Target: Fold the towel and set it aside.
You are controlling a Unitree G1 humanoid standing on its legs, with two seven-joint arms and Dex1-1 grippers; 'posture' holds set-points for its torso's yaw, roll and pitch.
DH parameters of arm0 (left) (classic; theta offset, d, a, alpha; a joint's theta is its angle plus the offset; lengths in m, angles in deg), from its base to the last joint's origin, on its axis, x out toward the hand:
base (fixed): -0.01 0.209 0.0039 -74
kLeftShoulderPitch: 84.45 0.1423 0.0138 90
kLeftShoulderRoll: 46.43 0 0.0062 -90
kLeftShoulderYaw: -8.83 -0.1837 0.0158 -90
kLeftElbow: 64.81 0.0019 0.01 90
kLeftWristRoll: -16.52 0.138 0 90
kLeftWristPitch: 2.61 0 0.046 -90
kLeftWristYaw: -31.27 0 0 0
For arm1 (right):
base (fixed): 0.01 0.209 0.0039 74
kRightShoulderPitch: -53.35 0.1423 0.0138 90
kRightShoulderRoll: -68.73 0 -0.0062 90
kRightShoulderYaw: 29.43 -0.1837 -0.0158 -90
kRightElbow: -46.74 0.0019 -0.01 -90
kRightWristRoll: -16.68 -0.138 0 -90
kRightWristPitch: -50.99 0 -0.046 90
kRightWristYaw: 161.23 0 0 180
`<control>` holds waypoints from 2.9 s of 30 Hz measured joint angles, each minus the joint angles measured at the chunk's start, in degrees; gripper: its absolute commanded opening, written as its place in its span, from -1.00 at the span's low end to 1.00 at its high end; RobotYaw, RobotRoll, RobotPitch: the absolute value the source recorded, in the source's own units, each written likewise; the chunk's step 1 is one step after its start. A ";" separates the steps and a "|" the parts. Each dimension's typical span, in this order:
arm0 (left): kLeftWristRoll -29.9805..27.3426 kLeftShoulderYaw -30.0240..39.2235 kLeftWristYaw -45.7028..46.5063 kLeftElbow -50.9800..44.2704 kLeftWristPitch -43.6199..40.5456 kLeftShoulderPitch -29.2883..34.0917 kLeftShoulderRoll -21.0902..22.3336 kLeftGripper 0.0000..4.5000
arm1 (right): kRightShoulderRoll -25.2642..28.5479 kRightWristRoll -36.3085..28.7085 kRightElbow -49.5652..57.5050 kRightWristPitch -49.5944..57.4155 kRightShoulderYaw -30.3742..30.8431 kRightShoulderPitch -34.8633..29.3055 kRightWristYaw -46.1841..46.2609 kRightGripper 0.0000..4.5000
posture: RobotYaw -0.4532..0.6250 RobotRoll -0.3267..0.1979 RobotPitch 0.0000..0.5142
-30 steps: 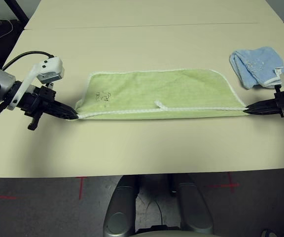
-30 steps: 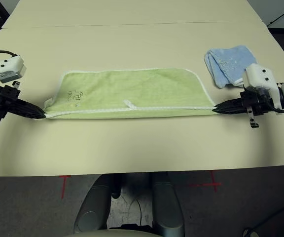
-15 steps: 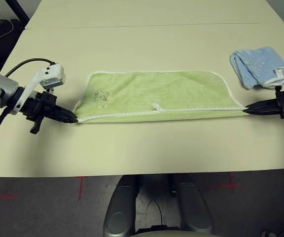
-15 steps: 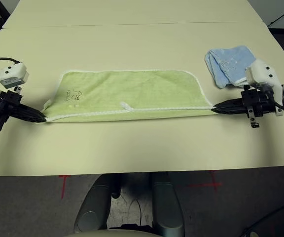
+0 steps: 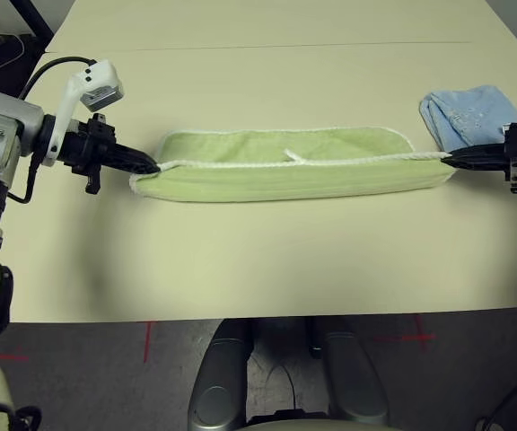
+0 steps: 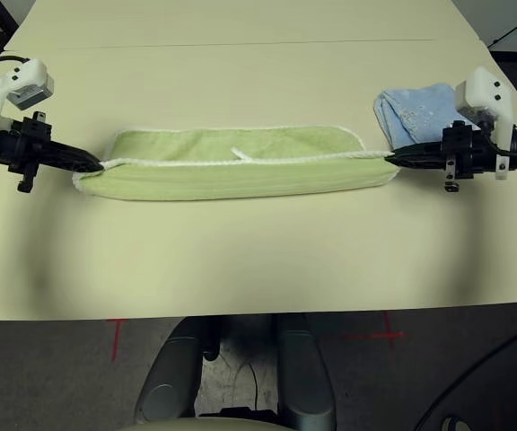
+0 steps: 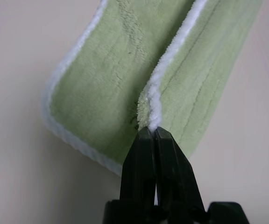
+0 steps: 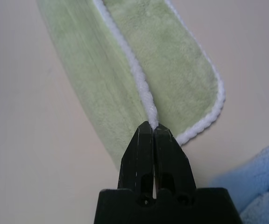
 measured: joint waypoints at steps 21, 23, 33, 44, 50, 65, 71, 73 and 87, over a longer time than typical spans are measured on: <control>9.68 5.99 8.79 19.05 11.81 -8.52 -6.99 -0.97 | -4.52 11.19 -13.43 -9.83 -0.17 7.21 16.63 -1.00 | -0.02 0.25 0.11; 10.48 6.18 10.65 19.73 12.36 -8.57 -7.67 -0.97 | -4.84 11.74 -13.49 -10.16 -0.21 7.29 17.42 -1.00 | -0.03 0.25 0.10; 12.70 6.76 13.89 22.37 14.44 -9.06 -9.12 -0.97 | -7.47 18.24 -15.19 -11.80 0.90 9.93 27.56 -1.00 | -0.03 0.25 0.12; 14.49 6.73 14.23 23.35 15.37 -7.99 -9.33 -0.77 | -8.94 20.73 -16.59 -11.57 0.90 10.67 26.79 -1.00 | -0.03 0.25 0.12; 15.72 6.77 17.90 23.87 16.71 -7.33 -9.38 0.17 | -8.73 21.81 -16.62 -10.89 0.89 10.65 27.17 -0.19 | -0.05 0.25 0.10; 11.44 16.61 25.71 22.62 18.15 -11.07 -8.31 1.00 | -5.23 7.94 -15.97 -4.52 -13.20 10.59 21.43 0.98 | -0.03 0.25 0.04; 0.22 23.66 14.36 9.16 6.98 -1.71 -10.36 1.00 | -6.19 -1.26 -9.70 12.49 -18.59 4.73 13.15 0.98 | -0.03 0.25 -0.02; -3.57 25.71 14.35 0.55 1.35 5.44 -11.65 1.00 | -7.18 -3.74 -5.74 17.22 -20.00 0.82 13.18 0.98 | -0.03 0.25 -0.02; -14.27 27.92 14.30 -22.16 -5.80 23.97 -14.71 1.00 | -11.17 -11.29 14.64 26.96 -21.80 -12.98 18.21 0.98 | -0.04 0.25 -0.01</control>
